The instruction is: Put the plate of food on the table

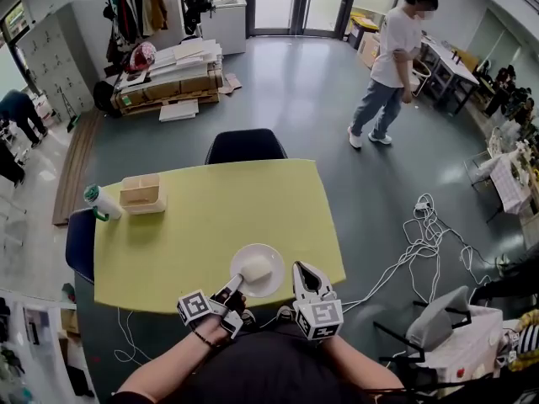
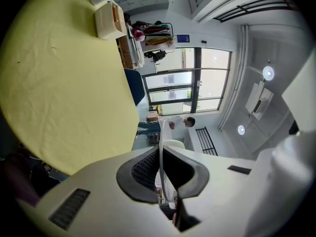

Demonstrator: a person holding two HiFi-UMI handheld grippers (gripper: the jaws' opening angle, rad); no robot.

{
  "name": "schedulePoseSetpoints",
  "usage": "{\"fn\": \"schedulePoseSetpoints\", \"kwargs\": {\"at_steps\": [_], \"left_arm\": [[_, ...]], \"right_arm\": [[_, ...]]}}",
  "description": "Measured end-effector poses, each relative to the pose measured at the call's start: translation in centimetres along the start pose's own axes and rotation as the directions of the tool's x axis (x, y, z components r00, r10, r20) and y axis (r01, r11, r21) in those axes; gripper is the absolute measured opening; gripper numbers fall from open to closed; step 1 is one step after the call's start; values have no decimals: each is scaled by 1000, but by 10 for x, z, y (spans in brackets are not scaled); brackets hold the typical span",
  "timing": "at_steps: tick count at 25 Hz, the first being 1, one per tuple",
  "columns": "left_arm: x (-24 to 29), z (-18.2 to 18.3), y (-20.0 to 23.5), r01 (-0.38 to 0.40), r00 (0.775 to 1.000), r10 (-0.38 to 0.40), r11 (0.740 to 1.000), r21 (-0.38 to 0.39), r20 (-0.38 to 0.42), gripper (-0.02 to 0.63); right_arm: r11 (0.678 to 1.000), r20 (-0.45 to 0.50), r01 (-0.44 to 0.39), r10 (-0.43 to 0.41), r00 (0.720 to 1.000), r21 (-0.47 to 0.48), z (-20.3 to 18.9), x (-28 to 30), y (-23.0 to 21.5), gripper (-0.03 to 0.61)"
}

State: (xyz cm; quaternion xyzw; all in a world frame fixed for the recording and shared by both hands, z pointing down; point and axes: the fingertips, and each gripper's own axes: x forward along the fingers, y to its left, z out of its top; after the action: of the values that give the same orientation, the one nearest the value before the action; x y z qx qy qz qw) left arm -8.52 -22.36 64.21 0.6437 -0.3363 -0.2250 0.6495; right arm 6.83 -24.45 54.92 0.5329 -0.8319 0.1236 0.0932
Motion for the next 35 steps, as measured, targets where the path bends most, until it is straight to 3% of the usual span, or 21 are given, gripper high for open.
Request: {"fn": "schedulePoseSetpoints", "kwargs": {"at_steps": [8, 15, 25, 30, 35], "left_arm": [[13, -5, -7, 5, 999, -5, 1000, 11, 40, 21], [27, -12, 9, -5, 999, 5, 1000, 1, 44, 21], [43, -18, 62, -18, 999, 18, 1000, 10, 49, 21], [54, -24, 87, 26, 999, -24, 999, -47, 42, 22], [57, -31, 132, -9, 999, 11, 998, -59, 31, 23]], "right_arm": [[998, 16, -60, 60, 998, -21, 16, 14, -17, 12], [998, 8, -60, 60, 998, -15, 13, 12, -35, 12], [999, -5, -52, 52, 999, -4, 4, 10, -54, 12], [998, -20, -58, 57, 998, -3, -7, 17, -56, 12], [998, -25, -57, 57, 998, 0, -14, 24, -61, 12]]}}
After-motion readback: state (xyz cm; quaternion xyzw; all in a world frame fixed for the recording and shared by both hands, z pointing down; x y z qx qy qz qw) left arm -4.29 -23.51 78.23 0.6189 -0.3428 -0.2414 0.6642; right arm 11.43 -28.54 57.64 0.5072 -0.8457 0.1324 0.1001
